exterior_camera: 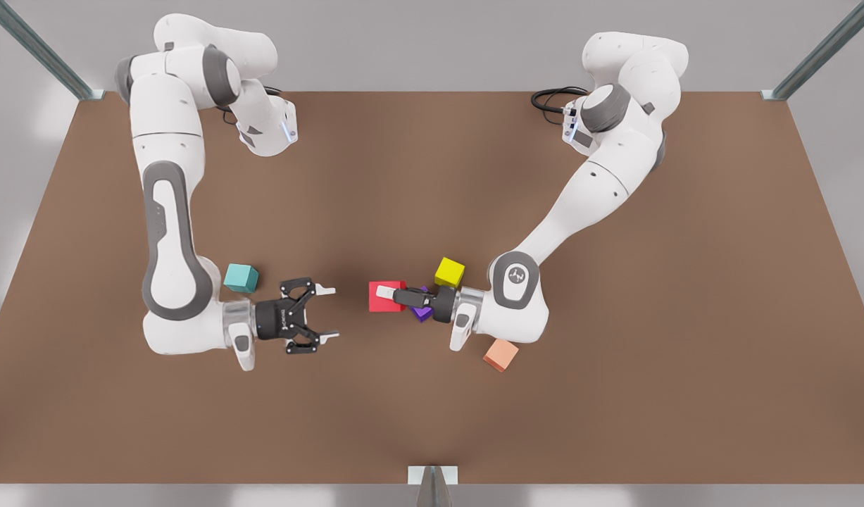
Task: Pick up red wooden cube and pass to hand red wooden cube and place in blue wooden cube
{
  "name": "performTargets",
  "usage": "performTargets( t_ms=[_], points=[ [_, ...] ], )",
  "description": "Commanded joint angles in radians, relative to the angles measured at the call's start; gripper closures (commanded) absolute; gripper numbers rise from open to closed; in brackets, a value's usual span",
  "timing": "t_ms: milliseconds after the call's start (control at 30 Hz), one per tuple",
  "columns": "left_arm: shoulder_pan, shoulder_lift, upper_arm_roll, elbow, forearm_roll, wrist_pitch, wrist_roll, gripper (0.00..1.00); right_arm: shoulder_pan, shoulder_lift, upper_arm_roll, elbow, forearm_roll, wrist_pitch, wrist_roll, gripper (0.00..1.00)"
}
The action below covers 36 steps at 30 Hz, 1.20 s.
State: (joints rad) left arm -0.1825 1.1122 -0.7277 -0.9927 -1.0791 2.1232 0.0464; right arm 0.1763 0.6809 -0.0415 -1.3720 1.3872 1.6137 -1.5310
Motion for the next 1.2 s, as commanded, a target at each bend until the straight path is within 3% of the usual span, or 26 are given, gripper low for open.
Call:
performTargets(
  t_ms=[0, 433, 1167],
  points=[
    [0.000, 0.000, -0.001, 0.000, -0.019, -0.005, 0.314, 0.48, 0.022, 0.000, 0.003, -0.007, 0.084, 0.000, -0.761, 0.00],
    [0.011, 0.009, -0.001, 0.000, -0.061, -0.034, 0.354, 0.48, 0.043, -0.008, 0.032, -0.104, 0.124, 0.000, -0.767, 0.00],
    [-0.037, 0.037, -0.001, 0.023, -0.062, 0.052, 0.356, 0.48, 0.115, -0.001, 0.035, -0.110, 0.205, 0.081, -0.752, 0.01]
  ],
)
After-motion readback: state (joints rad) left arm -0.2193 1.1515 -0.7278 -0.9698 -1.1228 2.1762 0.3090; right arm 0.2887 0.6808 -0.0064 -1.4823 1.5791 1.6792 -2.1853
